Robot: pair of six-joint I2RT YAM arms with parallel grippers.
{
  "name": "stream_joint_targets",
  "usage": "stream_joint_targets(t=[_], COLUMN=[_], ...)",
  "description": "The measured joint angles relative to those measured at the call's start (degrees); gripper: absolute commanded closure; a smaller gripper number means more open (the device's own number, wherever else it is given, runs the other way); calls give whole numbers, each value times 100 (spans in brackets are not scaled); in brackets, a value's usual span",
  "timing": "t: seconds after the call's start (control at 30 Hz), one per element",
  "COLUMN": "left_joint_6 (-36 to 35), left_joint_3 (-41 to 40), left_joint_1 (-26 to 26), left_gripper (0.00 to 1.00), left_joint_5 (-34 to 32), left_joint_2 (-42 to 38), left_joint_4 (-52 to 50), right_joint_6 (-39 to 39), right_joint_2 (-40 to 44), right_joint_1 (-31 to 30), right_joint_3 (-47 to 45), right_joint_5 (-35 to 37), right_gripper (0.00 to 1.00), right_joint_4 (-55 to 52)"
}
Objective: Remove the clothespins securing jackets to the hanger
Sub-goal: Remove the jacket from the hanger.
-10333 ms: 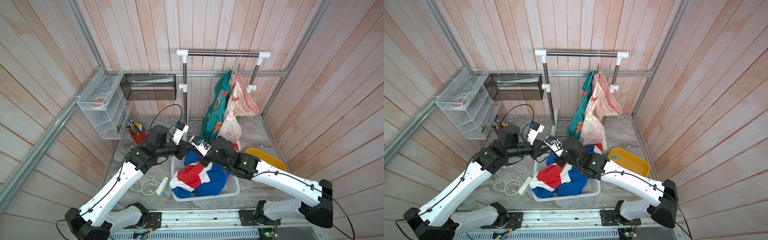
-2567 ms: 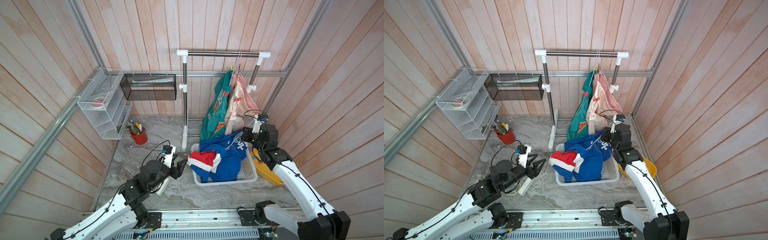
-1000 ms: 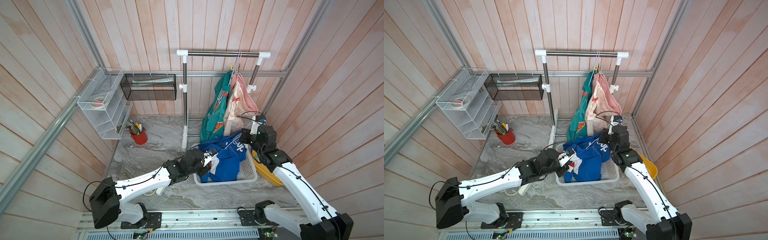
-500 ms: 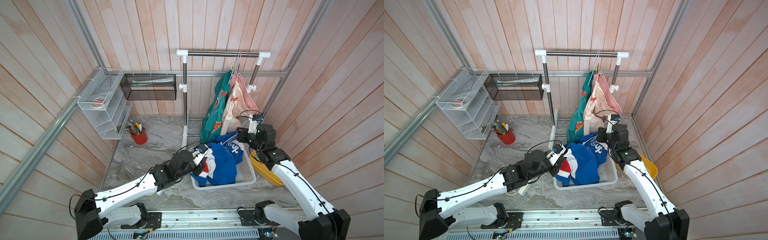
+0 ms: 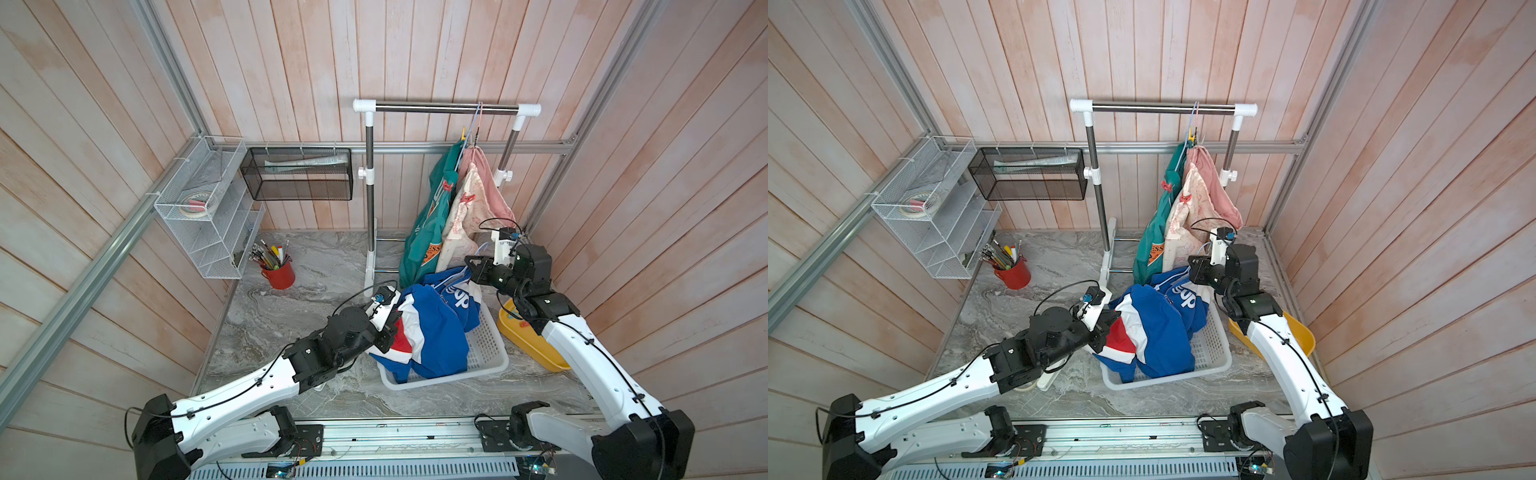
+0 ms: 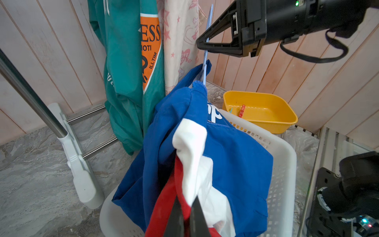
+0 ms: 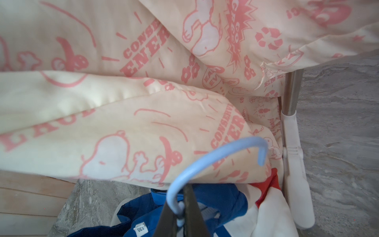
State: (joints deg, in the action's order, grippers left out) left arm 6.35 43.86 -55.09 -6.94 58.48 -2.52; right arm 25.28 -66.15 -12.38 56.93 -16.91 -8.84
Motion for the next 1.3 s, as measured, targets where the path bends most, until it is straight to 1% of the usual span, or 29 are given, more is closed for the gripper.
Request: stream_joint_targets(t=[0.07, 0.13, 0.3, 0.43, 0.57, 0.63, 0.7, 0.87, 0.93, 1.03, 1.17, 1.3], left_joint_6=[85, 166, 295, 387, 538, 601, 682, 765, 763, 734, 643, 544], left_joint_3=[-146, -275, -542, -621, -916, -1069, -1235, -1377, -1357, -1200, -835, -424], left_joint_1=[127, 181, 179, 179, 179, 181, 190, 188, 190, 190, 190, 190], left_gripper=[100, 100, 100, 100, 100, 100, 100, 100, 100, 100, 100, 100], left_joint_5=[42, 140, 291, 289, 282, 258, 240, 256, 293, 396, 525, 568], left_joint_2=[-229, -476, -748, -785, -1062, -1263, -1484, -1604, -1537, -1185, -542, 184], left_joint_4=[-42, 0, 85, 155, 302, 293, 227, 166, 162, 166, 212, 354], right_joint_6=[11, 94, 216, 249, 308, 348, 479, 623, 627, 627, 623, 619], right_joint_2=[-63, -133, -146, -190, -251, -310, -417, -575, -584, -507, -256, 70], right_joint_1=[142, 343, 472, 483, 483, 531, 741, 892, 916, 949, 940, 791], right_joint_3=[-2, -20, -96, -101, -103, -103, -133, -306, -317, -319, -321, -321], right_joint_5=[94, 7, -345, -382, -433, -352, -232, -79, -50, 48, 293, 570], right_gripper=[100, 100, 100, 100, 100, 100, 100, 100, 100, 100, 100, 100], right_joint_4=[76, 107, 120, 120, 120, 131, 101, -166, -205, -232, -245, -262])
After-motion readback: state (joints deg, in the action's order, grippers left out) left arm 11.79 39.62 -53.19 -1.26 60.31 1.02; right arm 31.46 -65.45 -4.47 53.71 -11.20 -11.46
